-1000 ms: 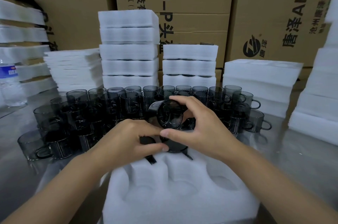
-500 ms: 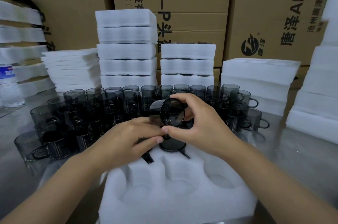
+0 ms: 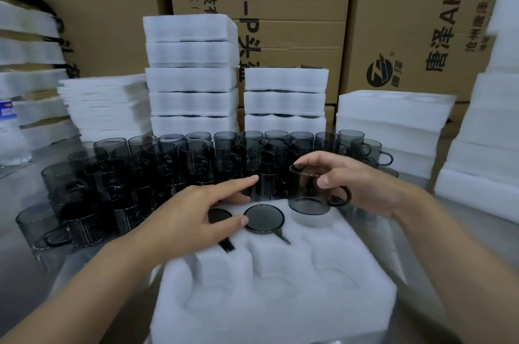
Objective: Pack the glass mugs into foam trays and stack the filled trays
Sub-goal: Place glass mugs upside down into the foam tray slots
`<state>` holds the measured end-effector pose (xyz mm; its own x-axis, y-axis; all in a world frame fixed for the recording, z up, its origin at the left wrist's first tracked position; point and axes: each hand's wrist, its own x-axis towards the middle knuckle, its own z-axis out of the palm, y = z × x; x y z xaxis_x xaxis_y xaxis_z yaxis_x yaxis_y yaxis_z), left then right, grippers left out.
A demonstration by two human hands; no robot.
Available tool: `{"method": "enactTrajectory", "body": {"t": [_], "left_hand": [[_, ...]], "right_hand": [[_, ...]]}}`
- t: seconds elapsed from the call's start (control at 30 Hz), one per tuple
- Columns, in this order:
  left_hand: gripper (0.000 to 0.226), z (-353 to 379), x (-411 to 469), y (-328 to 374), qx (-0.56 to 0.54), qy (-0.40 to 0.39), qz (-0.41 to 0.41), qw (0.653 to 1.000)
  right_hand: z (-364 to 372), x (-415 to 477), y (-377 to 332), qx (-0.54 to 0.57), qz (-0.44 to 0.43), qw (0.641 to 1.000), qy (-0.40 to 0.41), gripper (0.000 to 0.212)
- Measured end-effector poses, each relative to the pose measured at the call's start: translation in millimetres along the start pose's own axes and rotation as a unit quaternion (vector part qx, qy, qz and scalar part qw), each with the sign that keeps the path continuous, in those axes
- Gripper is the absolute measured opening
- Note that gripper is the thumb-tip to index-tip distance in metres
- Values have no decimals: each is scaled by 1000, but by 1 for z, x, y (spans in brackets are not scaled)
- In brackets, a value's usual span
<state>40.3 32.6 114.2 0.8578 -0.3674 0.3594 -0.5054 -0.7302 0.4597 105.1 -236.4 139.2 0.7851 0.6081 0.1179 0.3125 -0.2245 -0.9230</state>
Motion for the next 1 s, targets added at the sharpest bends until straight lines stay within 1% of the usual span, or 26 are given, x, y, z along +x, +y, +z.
{"method": "enactTrajectory", "body": {"t": [0.1,0.2,0.3,0.43,0.57,0.67,0.8,1.0], "left_hand": [[61,0,0,0,-7,-3,-12,1000],[66,1,0,1,-5,-1,-18,1000],[71,1,1,0,-1,-6,-29,1000],[68,1,1,-1,-5,-3,-32,999],[66,1,1,-1,-6,-7,-45,999],[66,1,1,0,-5,-10,-49,999],[65,0,1,0,-6,-9,-48,999],[60,0,1,0,6,-10,-49,999]], "right_hand": [[-3,-2,1,-3,-4,1000,-22,54],[-5,-3,2,-6,2,999,-45,57],[-7,-3,4,-19,22,999,-46,58],[-8,-3,5,-19,29,998,-54,60],[-7,-4,6,-55,38,995,-73,59],[-6,-3,8,-69,41,995,-56,57],[-5,0,8,-94,38,995,-3,42],[-1,4,10,-131,22,991,22,46]]}}
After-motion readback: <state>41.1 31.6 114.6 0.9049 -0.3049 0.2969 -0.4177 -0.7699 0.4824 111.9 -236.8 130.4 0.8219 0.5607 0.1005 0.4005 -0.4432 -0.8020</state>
